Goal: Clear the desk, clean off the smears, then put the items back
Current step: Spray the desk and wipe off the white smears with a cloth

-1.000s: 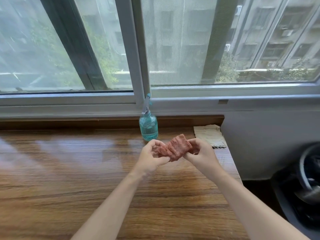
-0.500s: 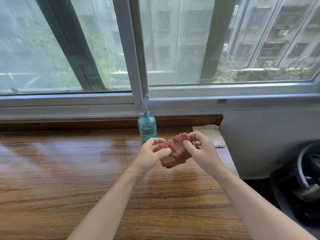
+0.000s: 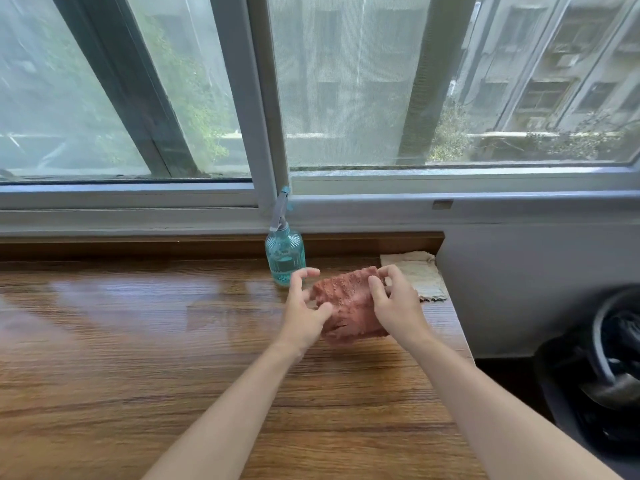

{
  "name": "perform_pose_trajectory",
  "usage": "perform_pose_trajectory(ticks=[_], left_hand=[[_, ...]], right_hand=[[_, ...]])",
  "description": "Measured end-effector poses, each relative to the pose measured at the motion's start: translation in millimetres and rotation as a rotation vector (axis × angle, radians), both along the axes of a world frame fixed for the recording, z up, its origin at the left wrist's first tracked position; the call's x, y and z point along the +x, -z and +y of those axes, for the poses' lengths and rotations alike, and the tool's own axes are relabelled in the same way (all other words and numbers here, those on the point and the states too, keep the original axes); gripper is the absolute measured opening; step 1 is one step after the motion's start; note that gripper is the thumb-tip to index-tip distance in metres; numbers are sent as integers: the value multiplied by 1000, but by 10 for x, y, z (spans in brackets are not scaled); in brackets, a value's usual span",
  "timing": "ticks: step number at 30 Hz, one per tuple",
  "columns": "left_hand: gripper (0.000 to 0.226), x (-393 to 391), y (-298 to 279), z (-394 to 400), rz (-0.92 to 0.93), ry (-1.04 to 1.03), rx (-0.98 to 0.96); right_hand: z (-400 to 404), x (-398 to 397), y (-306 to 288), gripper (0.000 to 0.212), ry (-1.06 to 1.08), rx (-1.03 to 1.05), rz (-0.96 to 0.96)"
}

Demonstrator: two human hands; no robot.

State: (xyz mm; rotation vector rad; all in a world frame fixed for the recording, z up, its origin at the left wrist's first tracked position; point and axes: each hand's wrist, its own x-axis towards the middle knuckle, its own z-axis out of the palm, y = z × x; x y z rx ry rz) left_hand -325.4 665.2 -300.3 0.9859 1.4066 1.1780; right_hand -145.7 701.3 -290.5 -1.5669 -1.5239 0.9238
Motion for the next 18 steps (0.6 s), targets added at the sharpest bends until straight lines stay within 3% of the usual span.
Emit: perform_pose_trajectory(ticks=[1,3,5,7,12,18], left_hand=[[50,22,45,52,99,-37,15],[36,50,125,201,283,-58,46],[30,81,181,361,354,-27,41],[29,102,190,518,393,23,-5],[54,128,181,915,616,220,-23],[54,250,213,1146,884,372,-79]], right_hand=[[36,12,31,10,-6,-33,-32],[107,39,59,39,-54,-128,-19],[186,65,63,60,-119,-209,50],[305,96,72,56,-166,-188,-34],[700,94,164,50,-221,-106,-446],[903,136,355,46,-289,-82,-679]])
